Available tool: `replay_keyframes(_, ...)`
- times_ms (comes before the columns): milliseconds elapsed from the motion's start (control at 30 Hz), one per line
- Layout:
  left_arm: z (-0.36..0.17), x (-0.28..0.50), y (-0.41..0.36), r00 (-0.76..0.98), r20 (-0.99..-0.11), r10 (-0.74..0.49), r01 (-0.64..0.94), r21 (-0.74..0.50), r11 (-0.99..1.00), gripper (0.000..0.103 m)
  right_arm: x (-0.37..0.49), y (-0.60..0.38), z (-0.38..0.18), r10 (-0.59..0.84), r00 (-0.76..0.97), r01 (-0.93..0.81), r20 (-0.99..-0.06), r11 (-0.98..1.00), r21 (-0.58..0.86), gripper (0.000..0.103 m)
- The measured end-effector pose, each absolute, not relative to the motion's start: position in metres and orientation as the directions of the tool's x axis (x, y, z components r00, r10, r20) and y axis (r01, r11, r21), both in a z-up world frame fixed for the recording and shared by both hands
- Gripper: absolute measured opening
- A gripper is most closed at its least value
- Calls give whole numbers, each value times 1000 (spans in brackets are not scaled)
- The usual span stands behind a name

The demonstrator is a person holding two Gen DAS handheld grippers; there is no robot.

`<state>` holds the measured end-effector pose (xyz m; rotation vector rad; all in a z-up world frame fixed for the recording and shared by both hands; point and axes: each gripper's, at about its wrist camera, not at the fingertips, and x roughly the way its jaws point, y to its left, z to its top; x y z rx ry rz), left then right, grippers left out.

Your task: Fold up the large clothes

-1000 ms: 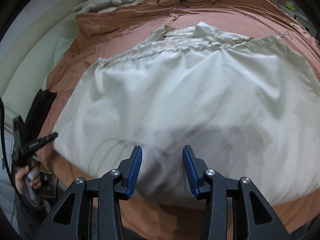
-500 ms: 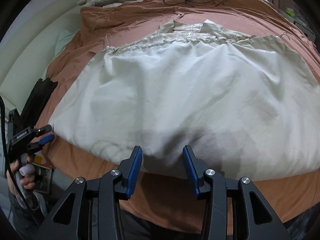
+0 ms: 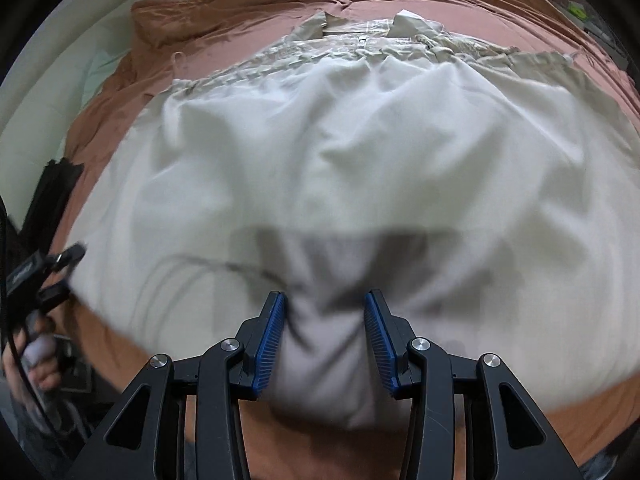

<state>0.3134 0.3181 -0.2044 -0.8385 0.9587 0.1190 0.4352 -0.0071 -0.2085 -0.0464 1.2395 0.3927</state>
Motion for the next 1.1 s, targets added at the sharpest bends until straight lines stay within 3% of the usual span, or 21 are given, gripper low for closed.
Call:
replay_keyframes(267,-206,304,321,610,-758,-232,-479,-585,654,44,500,10,-212,190,293,-289,-937,952,103,42)
replay_keyframes(467,-207,301,323,613,-760,-216,-521,-594,614,41,548,23,-214,155,301,-281,-941,957,68,25)
replay_keyframes(600,-208,300,324,608,-766,-208,-546,-594,591,41,578,26,-216,135,305,-264,-943,963,53,22)
replay_keyframes(833,-208,299,324,611,-767,-195,-570,-597,564,38,618,30,-222,129,306,-264,-943,963,46,21)
replay_keyframes(1100,-199,296,323,618,-762,-195,-574,-606,550,22,617,25,-205,193,279,-299,-941,948,106,25)
